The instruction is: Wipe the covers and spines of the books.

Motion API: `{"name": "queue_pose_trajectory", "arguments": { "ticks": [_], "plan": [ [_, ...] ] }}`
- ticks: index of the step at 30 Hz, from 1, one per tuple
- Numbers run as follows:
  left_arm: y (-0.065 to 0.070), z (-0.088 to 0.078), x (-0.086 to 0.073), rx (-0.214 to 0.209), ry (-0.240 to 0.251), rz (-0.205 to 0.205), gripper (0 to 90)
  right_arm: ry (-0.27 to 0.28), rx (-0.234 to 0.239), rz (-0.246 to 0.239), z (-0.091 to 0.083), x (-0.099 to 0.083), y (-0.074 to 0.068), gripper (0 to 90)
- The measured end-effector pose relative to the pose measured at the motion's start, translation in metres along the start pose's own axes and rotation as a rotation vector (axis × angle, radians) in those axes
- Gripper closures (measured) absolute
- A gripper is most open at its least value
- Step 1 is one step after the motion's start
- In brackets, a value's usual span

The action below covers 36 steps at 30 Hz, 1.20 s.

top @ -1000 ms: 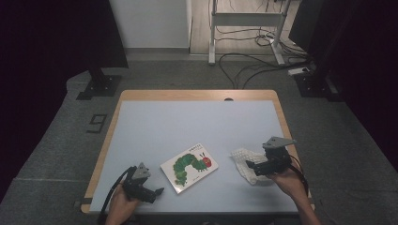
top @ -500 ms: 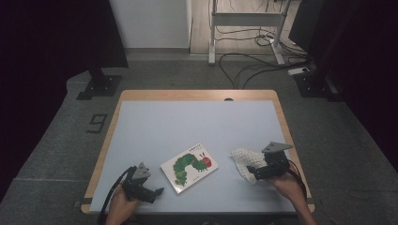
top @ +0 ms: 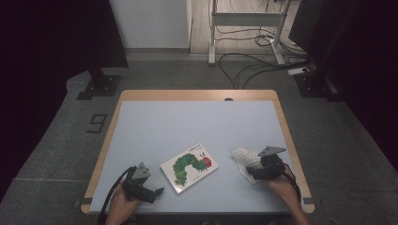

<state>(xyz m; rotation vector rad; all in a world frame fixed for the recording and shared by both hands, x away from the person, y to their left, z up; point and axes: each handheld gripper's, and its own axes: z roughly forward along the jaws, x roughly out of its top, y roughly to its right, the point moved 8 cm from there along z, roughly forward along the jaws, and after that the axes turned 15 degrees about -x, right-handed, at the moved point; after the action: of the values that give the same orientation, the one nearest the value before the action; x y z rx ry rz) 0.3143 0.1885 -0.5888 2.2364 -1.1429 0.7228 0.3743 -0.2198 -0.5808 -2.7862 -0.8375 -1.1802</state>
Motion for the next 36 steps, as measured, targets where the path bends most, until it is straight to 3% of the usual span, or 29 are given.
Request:
{"name": "queue_pose_trajectory", "arguments": {
  "ticks": [4, 5, 6, 9, 14, 24, 36],
  "plan": [
    [0.0, 0.0, 0.0, 0.0, 0.0, 0.0, 0.0, -0.006, 0.022, -0.014, -0.003, 0.001, -0.002, 48.3],
    [0.0, 0.0, 0.0, 0.0, 0.0, 0.0, 0.0, -0.006, 0.022, -0.014, -0.003, 0.001, -0.002, 48.3],
    [0.0, 0.0, 0.0, 0.0, 0.0, 0.0, 0.0, 0.0, 0.028, -0.014, -0.004, 0.002, -0.002, 54.9],
    [0.0, 0.0, 0.0, 0.0, 0.0, 0.0, 0.0, 0.006, 0.041, 0.003, -0.007, 0.002, -0.001, 60.4],
    [0.0, 0.0, 0.0, 0.0, 0.0, 0.0, 0.0, 0.016, 0.052, 0.01, -0.013, 0.005, 0.0, 61.4],
    [0.0, 0.0, 0.0, 0.0, 0.0, 0.0, 0.0, 0.078, 0.077, -0.003, -0.036, 0.028, -0.002, 61.2],
    [0.0, 0.0, 0.0, 0.0, 0.0, 0.0, 0.0, 0.122, 0.123, -0.009, -0.047, 0.05, -0.01, 60.5]
  ]
}}
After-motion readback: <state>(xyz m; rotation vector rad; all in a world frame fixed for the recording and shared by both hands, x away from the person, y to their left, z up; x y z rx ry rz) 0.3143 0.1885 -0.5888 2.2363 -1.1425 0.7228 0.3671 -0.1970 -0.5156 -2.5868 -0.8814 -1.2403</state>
